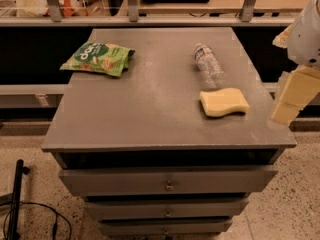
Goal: Move water bottle near green rice chip bag
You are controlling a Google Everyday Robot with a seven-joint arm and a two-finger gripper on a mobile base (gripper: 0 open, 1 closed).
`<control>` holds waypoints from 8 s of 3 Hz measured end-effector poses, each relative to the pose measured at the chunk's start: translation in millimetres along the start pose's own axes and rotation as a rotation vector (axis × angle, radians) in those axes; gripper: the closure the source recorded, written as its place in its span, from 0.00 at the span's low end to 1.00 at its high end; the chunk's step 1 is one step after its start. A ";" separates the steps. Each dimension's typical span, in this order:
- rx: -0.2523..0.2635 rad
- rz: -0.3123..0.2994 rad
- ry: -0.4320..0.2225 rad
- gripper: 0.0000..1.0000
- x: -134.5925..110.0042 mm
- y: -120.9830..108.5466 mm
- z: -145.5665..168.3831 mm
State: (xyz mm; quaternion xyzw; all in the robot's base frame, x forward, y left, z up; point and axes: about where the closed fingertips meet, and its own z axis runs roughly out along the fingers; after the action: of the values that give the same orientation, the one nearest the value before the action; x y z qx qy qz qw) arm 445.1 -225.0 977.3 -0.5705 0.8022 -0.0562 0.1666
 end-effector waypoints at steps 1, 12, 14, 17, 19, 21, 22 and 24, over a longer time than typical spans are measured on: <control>0.113 0.158 0.029 0.00 20.0 -20.5 1.8; 0.468 0.826 -0.428 0.00 -41.5 -114.5 120.4; 0.489 0.917 -0.390 0.00 -43.2 -130.6 146.8; 0.488 0.939 -0.400 0.42 -64.4 -139.3 176.9; 0.490 0.916 -0.414 0.88 -70.7 -139.0 181.3; 0.377 0.844 -0.534 1.00 -117.0 -130.8 183.7; 0.302 0.798 -0.553 1.00 -146.7 -123.9 183.3; 0.202 0.644 -0.519 1.00 -182.3 -119.3 196.8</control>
Offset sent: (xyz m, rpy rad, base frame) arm 0.0539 -0.0862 0.0134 0.2835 -0.4398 -0.5730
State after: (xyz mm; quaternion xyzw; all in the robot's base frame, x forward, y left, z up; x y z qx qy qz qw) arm 670.9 -75.9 863.2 -0.2670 0.8613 0.0659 0.4273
